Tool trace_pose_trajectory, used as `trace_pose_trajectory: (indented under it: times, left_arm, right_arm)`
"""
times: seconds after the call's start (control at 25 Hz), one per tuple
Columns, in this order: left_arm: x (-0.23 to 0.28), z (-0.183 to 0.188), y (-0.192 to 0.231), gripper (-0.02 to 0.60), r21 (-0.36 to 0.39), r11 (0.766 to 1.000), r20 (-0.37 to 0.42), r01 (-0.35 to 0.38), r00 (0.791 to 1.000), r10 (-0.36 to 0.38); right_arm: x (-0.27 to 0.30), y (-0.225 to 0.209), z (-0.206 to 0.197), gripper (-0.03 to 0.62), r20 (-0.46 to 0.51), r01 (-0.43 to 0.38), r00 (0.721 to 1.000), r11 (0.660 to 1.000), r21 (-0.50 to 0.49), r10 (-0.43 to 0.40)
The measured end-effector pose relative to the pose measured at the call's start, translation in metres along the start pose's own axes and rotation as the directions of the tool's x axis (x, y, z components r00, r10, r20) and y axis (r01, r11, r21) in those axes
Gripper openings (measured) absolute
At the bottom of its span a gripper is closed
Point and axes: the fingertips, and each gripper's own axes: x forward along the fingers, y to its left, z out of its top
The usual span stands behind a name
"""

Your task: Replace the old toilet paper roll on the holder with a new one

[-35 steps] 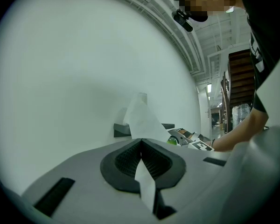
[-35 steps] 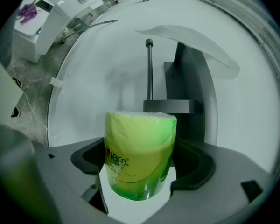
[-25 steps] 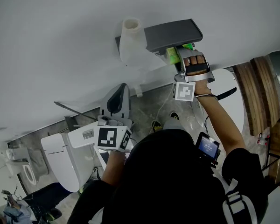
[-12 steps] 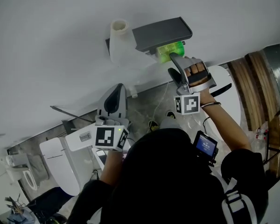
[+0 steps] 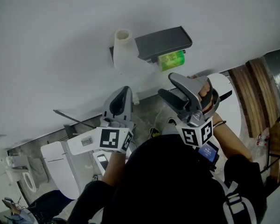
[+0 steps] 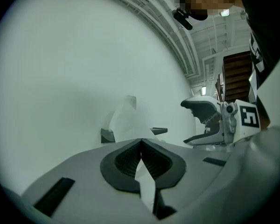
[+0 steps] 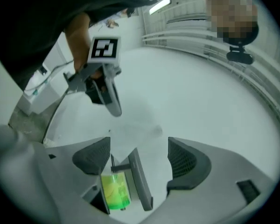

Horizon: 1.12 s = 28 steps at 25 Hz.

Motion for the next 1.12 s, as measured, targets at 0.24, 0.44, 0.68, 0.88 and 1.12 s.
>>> trace_pose_trajectory:
  times: [0.24, 0.44, 0.68, 0.88, 1.12]
  left_arm:
    - [0.007, 0.005, -0.001, 0.023, -0.012, 1.0, 0.0, -0.004, 1.0, 0.004]
    - [0.018, 0.009, -0.007, 0.023, -0.018, 1.0, 0.0, 0.001, 1.0, -0.001]
    - [0.034, 0.014, -0.015, 0.023, 0.024, 1.0, -0.019, -0.008, 1.0, 0.009]
    - [0.049, 0.018, -0.022, 0.023, 0.015, 1.0, 0.018, -0.011, 1.0, 0.011]
    - [0.063, 0.015, -0.03, 0.023, 0.008, 1.0, 0.007, -0.023, 1.0, 0.023]
  right_arm:
    - [-0.03, -0.04, 0.057, 0.049, 0.344, 0.052, 0.935, 0.992, 0.112, -0.087]
    - [-0.037, -0.075, 0.044, 0.02, 0.392, -0.048, 0.901, 0.855, 0.516, -0.187]
    - [-0.02, -0.108, -0.042, 0.02, 0.176, -0.072, 0.949, 0.362, 0.929, -0.262]
    - [-0.006, -0.08, -0.116, 0.02, -0.037, 0.06, 0.994, 0.223, 0.973, -0.104]
    - [-0.003, -0.058, -0.142, 0.02, -0.051, 0.053, 0.999, 0.223, 0.973, -0.015]
